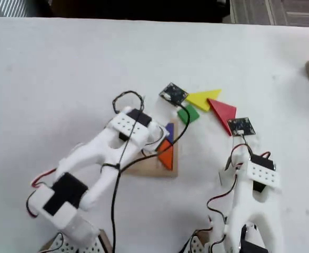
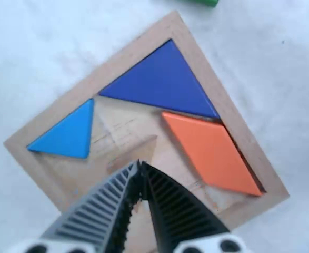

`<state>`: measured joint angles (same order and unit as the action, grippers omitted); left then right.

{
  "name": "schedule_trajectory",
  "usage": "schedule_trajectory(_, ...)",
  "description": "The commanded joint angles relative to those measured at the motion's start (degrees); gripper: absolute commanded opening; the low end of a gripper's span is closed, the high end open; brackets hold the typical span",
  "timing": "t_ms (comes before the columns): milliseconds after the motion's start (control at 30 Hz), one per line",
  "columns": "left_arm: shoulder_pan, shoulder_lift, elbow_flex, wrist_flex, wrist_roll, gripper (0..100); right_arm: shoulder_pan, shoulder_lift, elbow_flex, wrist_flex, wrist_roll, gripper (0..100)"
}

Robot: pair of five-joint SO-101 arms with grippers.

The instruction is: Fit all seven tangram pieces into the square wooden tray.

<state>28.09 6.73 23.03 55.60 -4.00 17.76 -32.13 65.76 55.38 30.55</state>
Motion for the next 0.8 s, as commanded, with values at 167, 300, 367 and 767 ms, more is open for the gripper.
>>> schedule_trajectory(167,-6.9,-12.9,8.3,-2.2,0.5,2,0.2,-1.5,-0.2,-0.8,0.7,1.9)
schedule_trajectory(300,-8.0,-8.2,8.6,-2.1,0.5,2,0.2,-1.5,-0.2,-0.8,0.7,1.9)
schedule_trajectory(367,-7.6,-4.9,7.8,-3.1,0.5,2,0.2,-1.5,-0.2,-0.8,0.7,1.9)
schedule_trajectory(767,2.2,-0.7,6.9,-2.6,1.0,2,0.2,-1.5,-0.2,-0.8,0.7,1.8)
